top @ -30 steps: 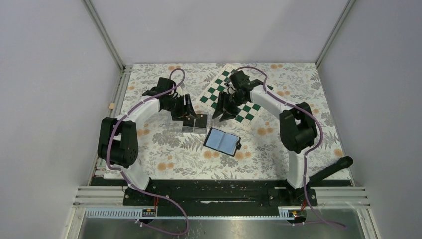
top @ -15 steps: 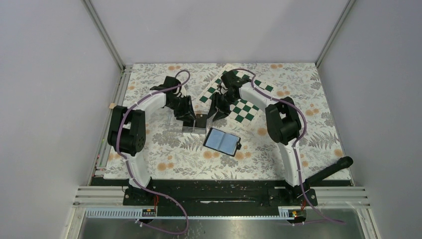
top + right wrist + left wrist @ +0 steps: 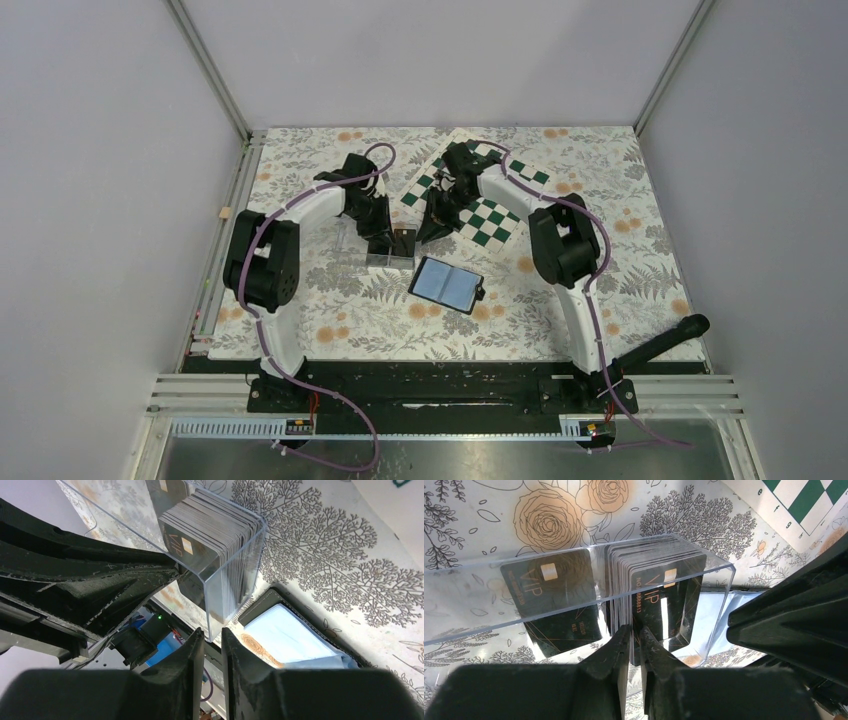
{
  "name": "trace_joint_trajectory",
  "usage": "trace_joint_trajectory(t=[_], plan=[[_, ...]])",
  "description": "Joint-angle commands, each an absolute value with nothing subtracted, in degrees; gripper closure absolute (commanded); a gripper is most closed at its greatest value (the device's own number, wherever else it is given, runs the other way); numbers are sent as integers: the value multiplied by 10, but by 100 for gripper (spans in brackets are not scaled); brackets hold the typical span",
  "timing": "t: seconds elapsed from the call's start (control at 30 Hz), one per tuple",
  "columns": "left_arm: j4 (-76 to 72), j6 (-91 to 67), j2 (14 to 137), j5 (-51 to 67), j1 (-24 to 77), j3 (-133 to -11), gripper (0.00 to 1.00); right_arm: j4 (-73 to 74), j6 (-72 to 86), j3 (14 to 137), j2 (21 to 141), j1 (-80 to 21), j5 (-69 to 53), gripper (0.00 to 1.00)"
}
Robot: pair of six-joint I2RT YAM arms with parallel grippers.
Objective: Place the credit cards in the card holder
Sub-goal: Pick up the credit card from the storage box.
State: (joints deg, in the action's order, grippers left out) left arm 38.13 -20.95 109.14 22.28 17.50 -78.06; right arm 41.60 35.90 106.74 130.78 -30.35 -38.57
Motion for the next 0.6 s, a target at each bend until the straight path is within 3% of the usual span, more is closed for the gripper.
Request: trace_joint_trajectory(t=[0.0, 0.2, 0.57], plan=[[391, -202, 1096, 191, 181, -805, 89, 438, 351, 1102, 1324, -309, -412, 77], [396, -200, 1098, 193, 190, -815, 98, 451, 344, 1109, 1332, -310, -414, 92], [391, -203, 1079, 215, 199, -821, 100, 456, 344, 1114, 1332, -311, -417, 99]])
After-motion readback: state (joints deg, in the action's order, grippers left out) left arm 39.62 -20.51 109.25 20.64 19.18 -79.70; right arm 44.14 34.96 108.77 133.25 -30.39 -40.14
